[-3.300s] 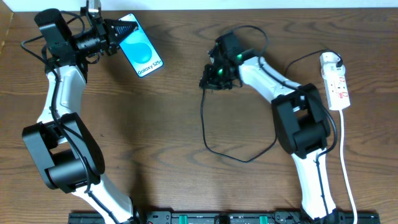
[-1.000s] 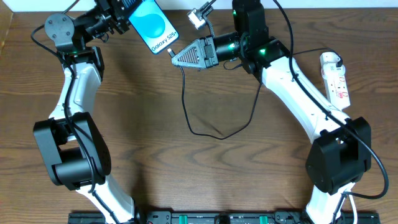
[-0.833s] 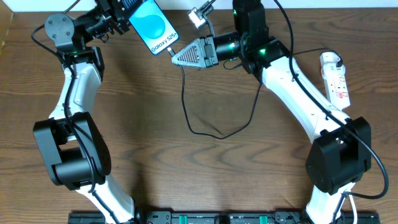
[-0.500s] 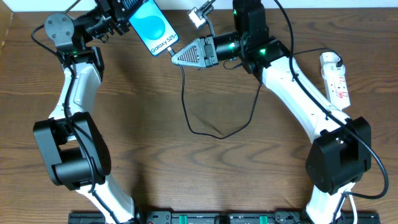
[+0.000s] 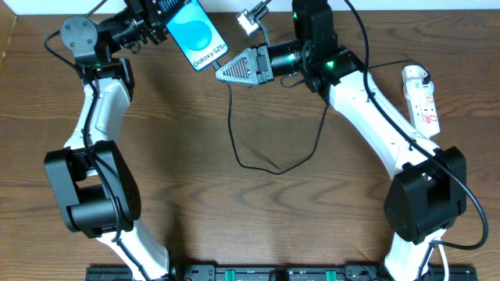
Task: Plug charger to phone and switch on socket
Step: 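Push the USB-C tip up into the phone port with the right gripper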
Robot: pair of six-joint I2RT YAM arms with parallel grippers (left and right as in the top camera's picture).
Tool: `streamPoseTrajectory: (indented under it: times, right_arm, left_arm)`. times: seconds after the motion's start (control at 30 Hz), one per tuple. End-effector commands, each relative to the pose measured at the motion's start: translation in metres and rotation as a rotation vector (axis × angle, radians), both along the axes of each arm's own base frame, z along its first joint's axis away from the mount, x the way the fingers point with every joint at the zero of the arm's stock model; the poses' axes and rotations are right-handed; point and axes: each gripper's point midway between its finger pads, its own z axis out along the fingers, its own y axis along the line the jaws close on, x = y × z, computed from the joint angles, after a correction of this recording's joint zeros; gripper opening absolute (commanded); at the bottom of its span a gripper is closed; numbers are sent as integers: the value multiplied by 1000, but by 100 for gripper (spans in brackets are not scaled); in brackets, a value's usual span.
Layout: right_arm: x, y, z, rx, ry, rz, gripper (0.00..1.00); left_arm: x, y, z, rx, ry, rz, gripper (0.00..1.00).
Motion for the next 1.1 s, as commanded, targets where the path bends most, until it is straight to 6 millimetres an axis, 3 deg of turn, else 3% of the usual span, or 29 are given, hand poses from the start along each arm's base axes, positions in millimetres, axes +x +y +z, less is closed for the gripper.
streamPoseTrajectory:
  times: [0.0,0.33,1.07]
  right_arm:
    - [-5,0,10,10,-14,7,1]
    - [-8,-1,7,4,-8,16,1]
    - [-12,1,11,24,-39,40,1]
  left_arm:
    - [-4,0,15,6,-44,4,7]
    - [0,19,15,8,-55,50,7]
    - [3,10,6,28,-43,35,7]
